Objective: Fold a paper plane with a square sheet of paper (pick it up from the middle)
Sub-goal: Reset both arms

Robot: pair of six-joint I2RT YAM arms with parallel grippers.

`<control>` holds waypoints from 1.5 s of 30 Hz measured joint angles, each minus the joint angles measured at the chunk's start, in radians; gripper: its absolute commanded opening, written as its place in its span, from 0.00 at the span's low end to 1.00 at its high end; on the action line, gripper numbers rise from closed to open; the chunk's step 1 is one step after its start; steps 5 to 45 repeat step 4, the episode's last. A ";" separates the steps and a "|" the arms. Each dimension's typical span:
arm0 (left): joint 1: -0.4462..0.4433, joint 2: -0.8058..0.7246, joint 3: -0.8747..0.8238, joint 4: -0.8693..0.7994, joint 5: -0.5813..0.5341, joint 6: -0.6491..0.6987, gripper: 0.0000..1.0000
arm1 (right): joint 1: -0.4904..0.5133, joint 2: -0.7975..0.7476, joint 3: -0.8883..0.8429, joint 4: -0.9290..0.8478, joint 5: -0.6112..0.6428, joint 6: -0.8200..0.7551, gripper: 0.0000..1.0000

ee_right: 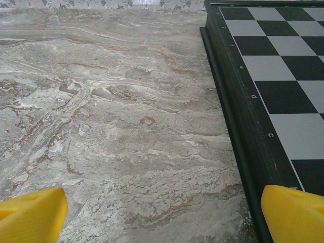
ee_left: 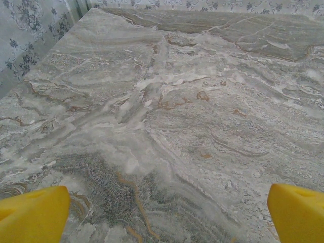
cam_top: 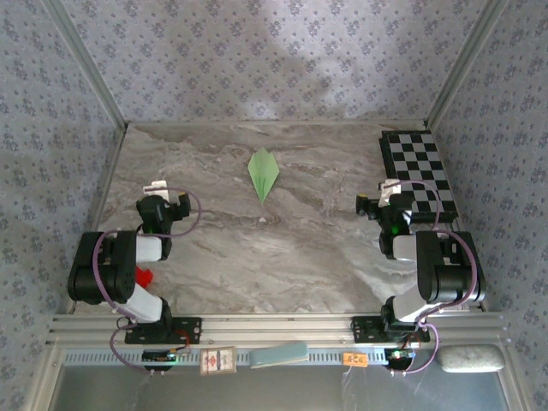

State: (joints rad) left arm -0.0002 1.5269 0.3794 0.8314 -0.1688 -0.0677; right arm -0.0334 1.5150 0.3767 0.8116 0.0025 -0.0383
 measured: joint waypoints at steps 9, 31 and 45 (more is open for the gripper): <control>0.000 0.000 0.004 -0.003 0.000 0.000 1.00 | 0.000 0.000 0.000 0.000 0.000 0.000 1.00; 0.000 0.000 0.004 -0.003 0.000 0.000 1.00 | 0.000 0.000 0.000 0.000 0.000 0.000 1.00; 0.000 0.000 0.004 -0.003 0.000 0.000 1.00 | 0.000 0.000 0.000 0.000 0.000 0.000 1.00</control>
